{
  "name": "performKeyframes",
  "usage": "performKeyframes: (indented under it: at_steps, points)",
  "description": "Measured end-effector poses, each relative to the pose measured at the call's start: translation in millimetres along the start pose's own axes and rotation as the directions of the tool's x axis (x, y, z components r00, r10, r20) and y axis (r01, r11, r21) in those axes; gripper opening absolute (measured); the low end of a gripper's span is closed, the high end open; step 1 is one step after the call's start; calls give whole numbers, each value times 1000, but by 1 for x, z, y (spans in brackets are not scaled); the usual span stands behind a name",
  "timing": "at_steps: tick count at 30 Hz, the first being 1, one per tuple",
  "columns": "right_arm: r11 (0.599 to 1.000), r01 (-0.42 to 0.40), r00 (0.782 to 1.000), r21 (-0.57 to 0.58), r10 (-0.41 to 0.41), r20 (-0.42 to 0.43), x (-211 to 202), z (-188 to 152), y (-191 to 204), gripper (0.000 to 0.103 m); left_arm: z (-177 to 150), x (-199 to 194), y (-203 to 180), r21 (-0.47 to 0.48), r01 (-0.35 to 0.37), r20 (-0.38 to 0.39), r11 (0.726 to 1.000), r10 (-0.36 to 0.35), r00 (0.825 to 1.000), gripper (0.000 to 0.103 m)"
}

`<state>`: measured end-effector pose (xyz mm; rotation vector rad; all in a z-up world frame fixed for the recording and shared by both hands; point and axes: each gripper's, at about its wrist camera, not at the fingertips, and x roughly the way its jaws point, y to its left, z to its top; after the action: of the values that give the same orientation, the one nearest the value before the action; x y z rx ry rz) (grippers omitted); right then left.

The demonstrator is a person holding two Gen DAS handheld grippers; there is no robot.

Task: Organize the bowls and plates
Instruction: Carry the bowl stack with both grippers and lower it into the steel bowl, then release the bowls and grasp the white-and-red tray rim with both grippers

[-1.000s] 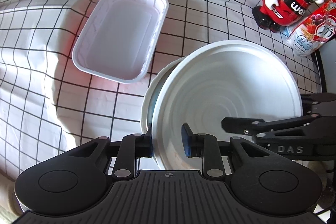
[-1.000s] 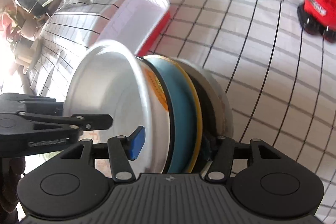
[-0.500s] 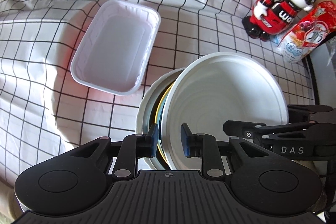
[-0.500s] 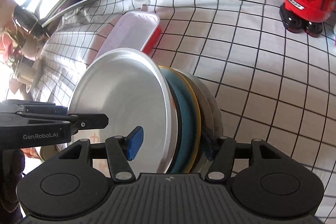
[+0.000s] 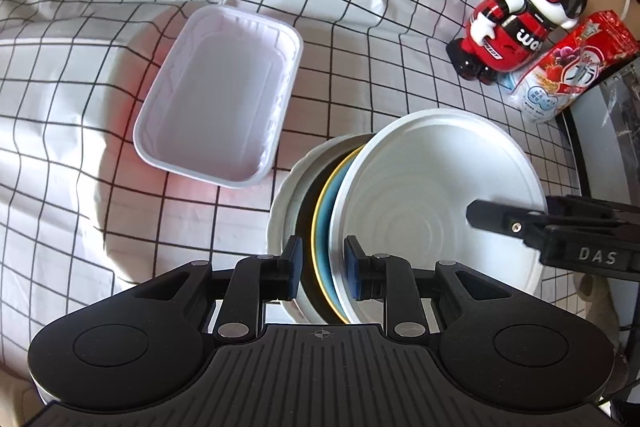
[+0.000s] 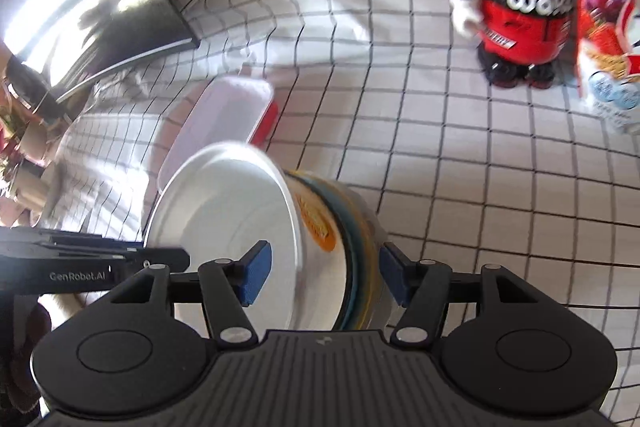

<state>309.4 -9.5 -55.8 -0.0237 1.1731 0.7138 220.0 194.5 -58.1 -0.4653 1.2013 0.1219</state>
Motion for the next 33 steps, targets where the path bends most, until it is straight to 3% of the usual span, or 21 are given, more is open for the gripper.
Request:
performKeyframes:
  at_steps: [7,13,18,21,24,26,29,31,33]
  points:
    - [994,106,994,29,-107,14,-5,-6,-12,60,4,-5,2,11,26,30,1000,-26,999,26]
    - [987,157,987,34,-156,-27,5,-4,-9,61,6,-11,13,-22,151,44,988,-150,988,25]
    - [991,128,992,-27,-127,22,-20,20,23,61,16,-32,40,-75,270,93,960,-263,960,23]
    - [996,89,996,-30,-88,33,-30,44,44,67,26,-50,62,-110,299,163,948,-279,946,23]
    - [999,34,998,10,-33,-56,-20,70,65,78,42,-58,83,-106,257,226,961,-228,947,23]
    - [1000,0,993,18,3,-118,-6,83,77,78,56,-53,94,-98,163,250,982,-135,959,23]
    - [998,61,990,-15,-63,-129,18,95,98,81,76,-29,104,-112,17,229,994,9,973,24]
    - [994,109,983,-31,-113,-146,37,101,107,83,84,-12,107,-106,-18,191,994,38,981,24]
    - [994,100,978,-43,-106,-177,58,107,110,83,88,5,105,-81,-42,158,996,54,986,24]
